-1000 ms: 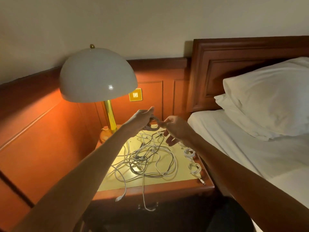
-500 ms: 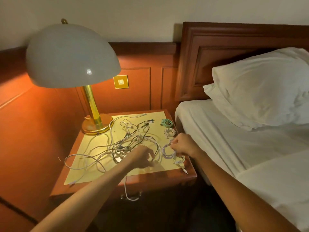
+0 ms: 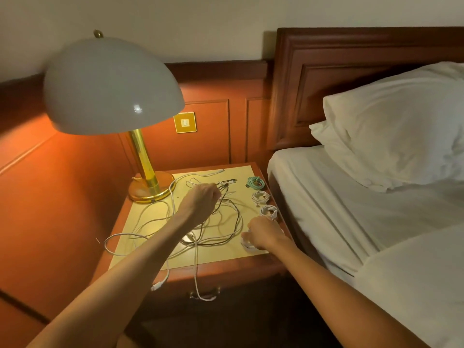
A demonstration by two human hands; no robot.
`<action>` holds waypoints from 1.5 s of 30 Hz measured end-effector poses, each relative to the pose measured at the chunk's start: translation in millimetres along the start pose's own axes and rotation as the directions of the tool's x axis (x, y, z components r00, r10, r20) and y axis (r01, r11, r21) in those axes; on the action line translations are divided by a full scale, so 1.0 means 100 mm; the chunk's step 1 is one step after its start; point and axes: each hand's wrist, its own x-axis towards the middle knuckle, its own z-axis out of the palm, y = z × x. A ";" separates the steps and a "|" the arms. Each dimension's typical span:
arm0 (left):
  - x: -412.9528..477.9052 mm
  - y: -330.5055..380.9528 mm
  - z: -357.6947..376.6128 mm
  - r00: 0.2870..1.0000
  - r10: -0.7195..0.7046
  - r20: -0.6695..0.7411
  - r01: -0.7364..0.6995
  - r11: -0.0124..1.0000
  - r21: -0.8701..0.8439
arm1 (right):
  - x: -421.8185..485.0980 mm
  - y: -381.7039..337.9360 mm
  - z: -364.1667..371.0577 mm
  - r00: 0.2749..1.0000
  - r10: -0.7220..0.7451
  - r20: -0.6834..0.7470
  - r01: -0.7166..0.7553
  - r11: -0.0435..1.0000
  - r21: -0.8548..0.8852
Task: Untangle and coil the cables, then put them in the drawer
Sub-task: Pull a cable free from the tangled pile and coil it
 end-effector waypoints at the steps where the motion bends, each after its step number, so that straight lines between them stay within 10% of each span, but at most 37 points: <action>1: 0.06 -0.02 -0.07 1.000 -0.012 -0.023 0.011 0.999 -0.037 | 0.00 -0.01 0.01 1.000 -0.011 0.005 0.011 1.000 -0.022; 7: 0.41 -0.07 -0.70 0.977 -0.079 -0.200 0.047 0.986 -0.160 | 0.02 -0.10 -0.26 0.952 -0.054 -0.300 0.126 0.966 0.224; 16: 0.94 0.10 -2.31 0.926 -0.073 -0.371 -0.079 0.922 -0.379 | 0.14 -1.09 -2.03 0.831 -0.154 -0.534 0.536 0.479 0.695; 27: 0.99 0.28 -3.32 0.816 -0.157 -0.556 -0.165 0.859 -0.484 | 0.16 -1.70 -3.32 0.648 -0.155 -0.746 0.707 0.485 0.514; 35: 0.97 0.21 -3.68 0.774 -0.195 -0.603 -0.160 0.860 -0.484 | -0.06 -2.07 -4.04 0.305 -0.113 -0.945 0.838 0.503 0.210; 41: 0.78 0.12 -3.75 0.806 -0.067 -0.588 -0.020 0.990 -0.139 | -0.26 -2.11 -4.25 0.154 -0.111 -0.982 0.803 0.594 0.059; 45: 0.60 0.20 -3.89 0.923 -0.133 -0.360 -0.105 0.814 -0.571 | -0.55 -2.13 -4.36 0.067 -0.167 -0.984 0.659 0.748 -0.082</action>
